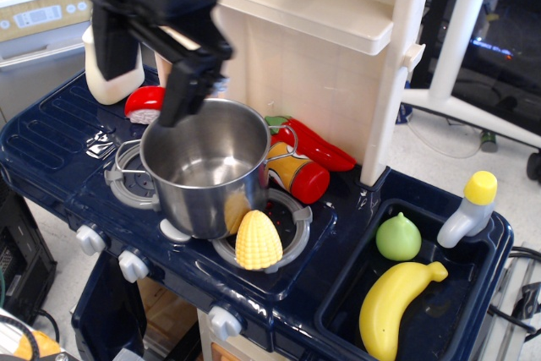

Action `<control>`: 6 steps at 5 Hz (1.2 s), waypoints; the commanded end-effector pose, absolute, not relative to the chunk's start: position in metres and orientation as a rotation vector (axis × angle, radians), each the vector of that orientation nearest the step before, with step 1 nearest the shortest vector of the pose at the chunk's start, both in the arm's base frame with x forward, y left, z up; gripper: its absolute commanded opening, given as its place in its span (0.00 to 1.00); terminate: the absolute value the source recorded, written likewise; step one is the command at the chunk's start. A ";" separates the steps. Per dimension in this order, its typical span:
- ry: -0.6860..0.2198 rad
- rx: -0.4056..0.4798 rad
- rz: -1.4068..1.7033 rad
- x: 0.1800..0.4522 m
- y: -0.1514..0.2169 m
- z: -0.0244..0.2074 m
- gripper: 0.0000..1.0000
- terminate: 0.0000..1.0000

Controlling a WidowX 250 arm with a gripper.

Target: Put banana in pot or pan

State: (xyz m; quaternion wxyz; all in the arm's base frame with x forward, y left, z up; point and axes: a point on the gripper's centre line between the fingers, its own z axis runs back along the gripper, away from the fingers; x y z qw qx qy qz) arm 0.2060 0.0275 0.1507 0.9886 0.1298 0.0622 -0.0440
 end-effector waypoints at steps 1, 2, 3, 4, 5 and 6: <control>0.131 0.235 -0.060 0.229 -0.054 0.161 1.00 0.00; 0.073 0.208 -0.005 0.235 -0.090 0.135 1.00 0.00; 0.046 0.223 0.059 0.245 -0.118 0.110 1.00 0.00; -0.040 0.197 0.139 0.250 -0.132 0.075 1.00 0.00; -0.065 0.201 0.166 0.247 -0.139 0.050 1.00 0.00; -0.106 0.205 0.179 0.245 -0.135 0.025 1.00 0.00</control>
